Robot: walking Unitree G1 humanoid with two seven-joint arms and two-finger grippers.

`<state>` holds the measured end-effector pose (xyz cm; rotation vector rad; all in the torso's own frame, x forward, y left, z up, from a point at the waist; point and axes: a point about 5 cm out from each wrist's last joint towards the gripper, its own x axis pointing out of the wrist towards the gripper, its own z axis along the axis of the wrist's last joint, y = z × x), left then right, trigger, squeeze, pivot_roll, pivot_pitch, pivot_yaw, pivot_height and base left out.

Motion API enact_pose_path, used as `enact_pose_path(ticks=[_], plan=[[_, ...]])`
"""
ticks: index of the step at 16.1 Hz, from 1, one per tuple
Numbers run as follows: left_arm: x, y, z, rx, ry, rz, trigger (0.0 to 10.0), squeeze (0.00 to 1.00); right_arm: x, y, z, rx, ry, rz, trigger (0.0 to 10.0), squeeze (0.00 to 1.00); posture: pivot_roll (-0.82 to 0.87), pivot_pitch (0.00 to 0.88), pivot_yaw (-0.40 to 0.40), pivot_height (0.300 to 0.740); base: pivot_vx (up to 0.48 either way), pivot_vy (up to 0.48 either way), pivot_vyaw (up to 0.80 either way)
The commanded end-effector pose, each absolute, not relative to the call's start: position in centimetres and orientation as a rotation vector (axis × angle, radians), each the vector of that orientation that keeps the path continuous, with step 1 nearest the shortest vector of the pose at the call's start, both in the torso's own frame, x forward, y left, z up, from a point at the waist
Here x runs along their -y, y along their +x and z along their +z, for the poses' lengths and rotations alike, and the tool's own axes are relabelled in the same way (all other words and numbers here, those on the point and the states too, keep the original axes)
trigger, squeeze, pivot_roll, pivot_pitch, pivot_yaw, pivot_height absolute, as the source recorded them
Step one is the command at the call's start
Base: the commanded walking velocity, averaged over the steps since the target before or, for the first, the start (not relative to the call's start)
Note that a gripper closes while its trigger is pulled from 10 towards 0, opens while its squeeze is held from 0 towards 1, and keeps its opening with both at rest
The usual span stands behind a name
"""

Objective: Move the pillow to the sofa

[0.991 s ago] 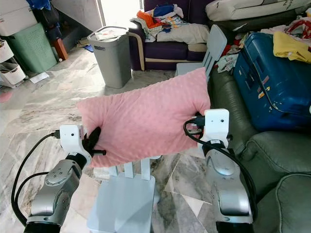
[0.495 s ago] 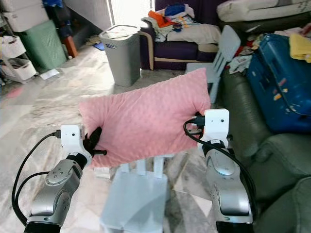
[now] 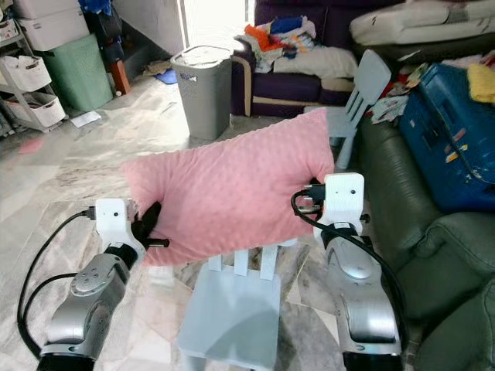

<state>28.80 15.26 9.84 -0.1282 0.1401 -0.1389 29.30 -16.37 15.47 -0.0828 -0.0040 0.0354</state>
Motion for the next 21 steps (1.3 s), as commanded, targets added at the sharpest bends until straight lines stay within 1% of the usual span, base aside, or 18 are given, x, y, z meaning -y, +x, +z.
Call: enact_pose_path(ticks=[1,8,13,18,21], plan=[[-14.8,28.9,10.5,-0.112,-0.125,-0.165,10.0,0.00,17.0,29.4,16.3,0.032,-0.091,0.008,10.0,0.00,-0.08,0.000,0.045,0.740,0.000,0.480,0.00],[-14.7,29.0,10.5,-0.116,-0.122,-0.185,10.0,0.00,17.0,29.5,16.4,0.036,-0.094,0.007,10.0,0.00,-0.08,0.000,0.046,0.740,0.000,0.480,0.00],[-14.3,29.1,10.8,-0.101,-0.124,-0.200,10.0,0.00,17.0,29.6,16.4,0.034,-0.101,0.011,10.0,0.00,-0.08,0.000,0.043,0.740,0.000,0.000,0.00],[-13.8,29.6,11.4,-0.092,-0.194,-0.234,10.0,0.00,17.1,29.7,16.5,0.034,-0.108,0.015,10.0,0.00,-0.08,0.000,0.040,0.740,0.000,0.000,0.00],[-14.0,29.9,11.7,-0.081,-0.193,-0.227,10.0,0.00,16.9,29.6,16.4,0.020,-0.100,0.015,10.0,0.00,-0.09,0.000,0.039,0.740,0.000,0.000,-0.68]])
